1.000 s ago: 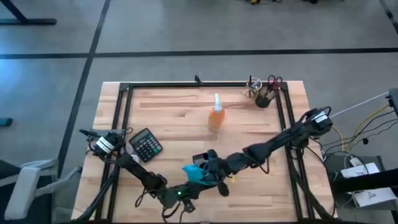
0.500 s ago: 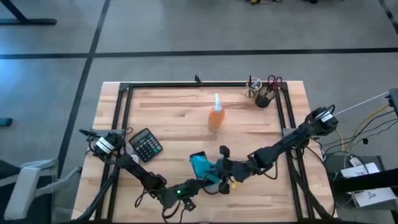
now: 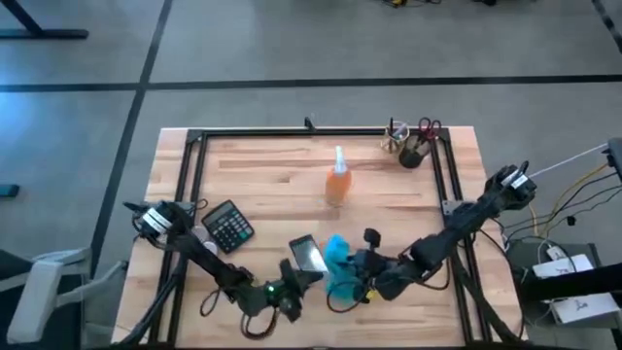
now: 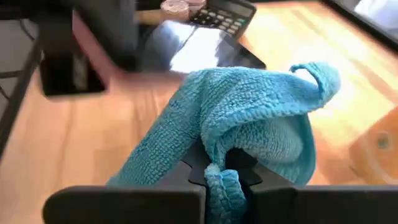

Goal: Apply microfiber cloth
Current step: Wipe the pink cellphone with the blue microfiber cloth

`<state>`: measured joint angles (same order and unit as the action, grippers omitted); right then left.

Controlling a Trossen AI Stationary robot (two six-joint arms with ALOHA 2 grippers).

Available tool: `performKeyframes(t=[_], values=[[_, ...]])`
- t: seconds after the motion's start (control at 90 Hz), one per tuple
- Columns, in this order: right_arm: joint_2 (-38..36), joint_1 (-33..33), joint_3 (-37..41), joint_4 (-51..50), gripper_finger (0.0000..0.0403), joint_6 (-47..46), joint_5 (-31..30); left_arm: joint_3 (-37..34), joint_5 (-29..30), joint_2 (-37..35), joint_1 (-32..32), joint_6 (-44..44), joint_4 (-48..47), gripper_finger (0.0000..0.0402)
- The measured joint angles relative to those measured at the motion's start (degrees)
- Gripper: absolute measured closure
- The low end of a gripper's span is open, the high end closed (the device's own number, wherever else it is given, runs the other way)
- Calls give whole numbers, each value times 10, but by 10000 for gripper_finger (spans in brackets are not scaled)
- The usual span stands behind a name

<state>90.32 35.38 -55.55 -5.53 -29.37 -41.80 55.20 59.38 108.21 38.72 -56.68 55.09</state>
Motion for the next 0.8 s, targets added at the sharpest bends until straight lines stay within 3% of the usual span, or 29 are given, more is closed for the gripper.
performKeyframes(t=[0.156,0.3,0.478,0.622,0.8], values=[[0,-12,0,19,403,36,-19,-51,-10,-96,-27,200,-9,389],[22,-29,5,70,403,70,-8,-118,-95,-191,-70,416,-23,389],[78,-29,4,199,403,165,24,-217,-157,-280,-135,714,-40,389],[141,-45,-14,264,403,251,26,-275,-219,-304,-179,913,-38,389],[205,-84,-91,269,403,308,-89,-293,-208,-279,-193,1027,-26,389]])
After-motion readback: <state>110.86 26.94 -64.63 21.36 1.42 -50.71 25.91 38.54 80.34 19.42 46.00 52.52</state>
